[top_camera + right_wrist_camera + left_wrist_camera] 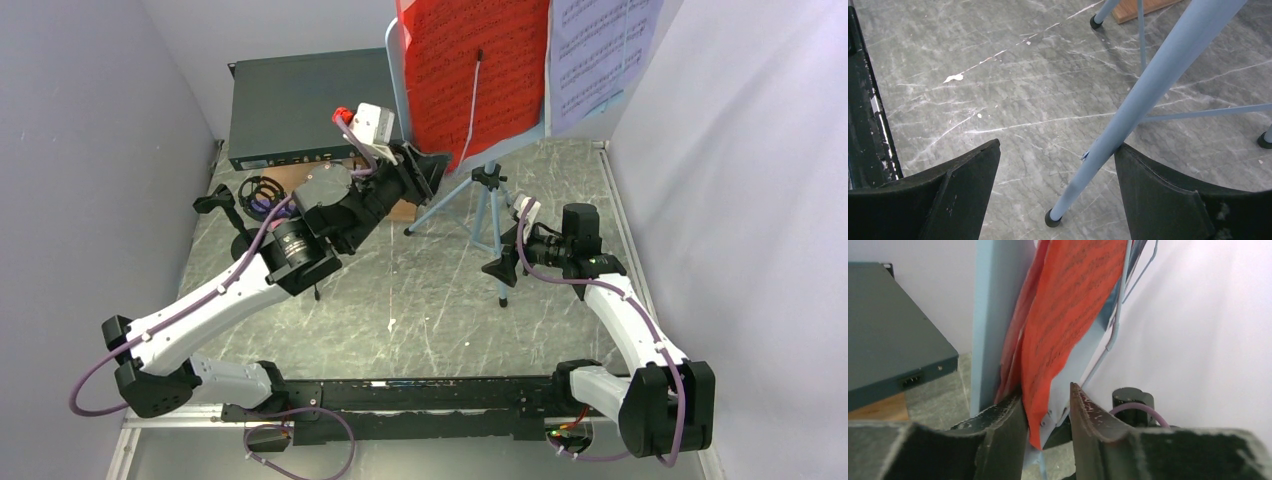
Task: Pack up the instrument practice props
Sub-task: Pick up the sheet music from the music stand, then place the sheet music at the center of the board.
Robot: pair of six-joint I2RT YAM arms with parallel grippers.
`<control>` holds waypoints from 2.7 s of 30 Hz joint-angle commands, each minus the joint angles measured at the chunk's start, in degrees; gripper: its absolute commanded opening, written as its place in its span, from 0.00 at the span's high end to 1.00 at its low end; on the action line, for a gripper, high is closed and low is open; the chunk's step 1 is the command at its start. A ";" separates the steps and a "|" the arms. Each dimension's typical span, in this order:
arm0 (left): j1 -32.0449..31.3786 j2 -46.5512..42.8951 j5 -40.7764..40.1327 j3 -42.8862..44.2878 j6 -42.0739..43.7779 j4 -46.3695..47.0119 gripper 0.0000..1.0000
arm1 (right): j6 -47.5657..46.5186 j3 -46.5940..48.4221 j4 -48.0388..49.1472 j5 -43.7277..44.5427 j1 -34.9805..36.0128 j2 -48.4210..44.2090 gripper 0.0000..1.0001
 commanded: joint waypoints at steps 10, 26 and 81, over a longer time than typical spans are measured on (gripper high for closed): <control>-0.21 -3.51 0.83 -4.27 13.19 10.46 1.00 | -1.89 1.96 -0.66 -1.80 -0.22 -1.32 0.13; -0.18 -24.50 6.35 -13.05 16.07 -0.77 1.00 | -2.85 2.18 -1.56 -1.70 -0.67 -0.58 0.13; -0.21 -19.69 43.00 -39.94 17.38 -10.93 1.00 | 16.43 0.18 8.63 -26.93 -1.13 -0.50 0.30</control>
